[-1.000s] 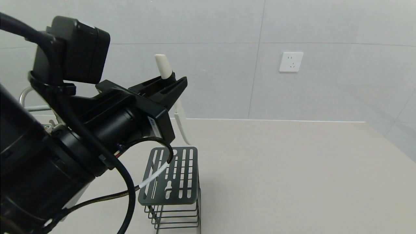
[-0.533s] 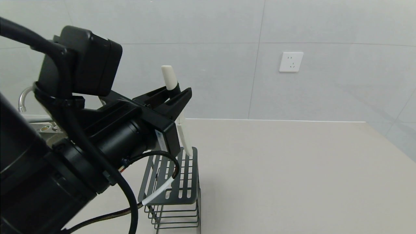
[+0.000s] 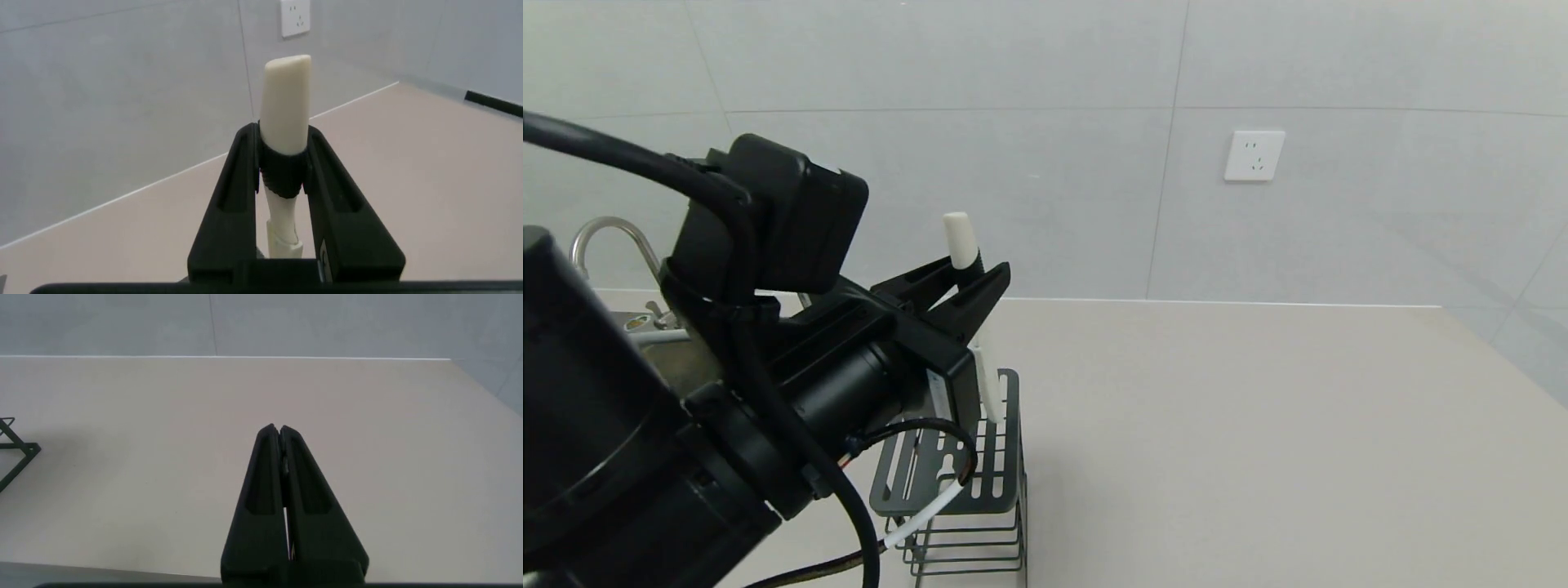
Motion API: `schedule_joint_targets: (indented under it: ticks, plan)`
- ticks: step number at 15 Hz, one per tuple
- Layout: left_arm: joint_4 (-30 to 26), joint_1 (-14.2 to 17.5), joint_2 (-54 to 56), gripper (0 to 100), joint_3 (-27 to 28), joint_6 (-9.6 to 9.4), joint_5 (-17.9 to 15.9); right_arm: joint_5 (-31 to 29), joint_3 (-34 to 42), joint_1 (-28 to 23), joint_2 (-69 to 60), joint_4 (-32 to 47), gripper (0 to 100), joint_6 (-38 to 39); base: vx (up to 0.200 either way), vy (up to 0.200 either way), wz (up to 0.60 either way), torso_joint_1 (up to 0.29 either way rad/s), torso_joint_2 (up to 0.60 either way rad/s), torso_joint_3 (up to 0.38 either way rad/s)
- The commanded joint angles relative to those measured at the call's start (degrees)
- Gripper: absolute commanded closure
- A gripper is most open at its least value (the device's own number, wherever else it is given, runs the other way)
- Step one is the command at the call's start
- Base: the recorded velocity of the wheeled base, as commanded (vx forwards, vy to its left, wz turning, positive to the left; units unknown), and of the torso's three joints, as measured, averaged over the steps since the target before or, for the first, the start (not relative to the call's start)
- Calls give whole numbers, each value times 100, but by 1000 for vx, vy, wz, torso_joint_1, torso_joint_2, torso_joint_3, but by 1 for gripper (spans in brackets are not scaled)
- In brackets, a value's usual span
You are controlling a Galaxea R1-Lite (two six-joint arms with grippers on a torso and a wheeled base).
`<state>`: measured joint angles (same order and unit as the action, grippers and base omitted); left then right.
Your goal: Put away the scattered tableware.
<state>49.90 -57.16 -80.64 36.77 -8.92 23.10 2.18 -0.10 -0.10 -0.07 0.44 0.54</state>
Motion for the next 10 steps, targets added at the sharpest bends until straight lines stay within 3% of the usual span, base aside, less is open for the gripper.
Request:
schedule_joint_targets:
  ticks: [1,7,10]
  plan:
    - [11,74,-119,100,-3,5,1,2,1,1,7,0,100,-1,0,0,0,0,0,0]
    - [11,109,-206,100,59,49,151,2,1,1,7,0,100,-1,0,0,0,0,0,0]
    - [11,109,-391,100,340,49,160,2,1,1,7,0,100,-27,0,0,0,0,0,0]
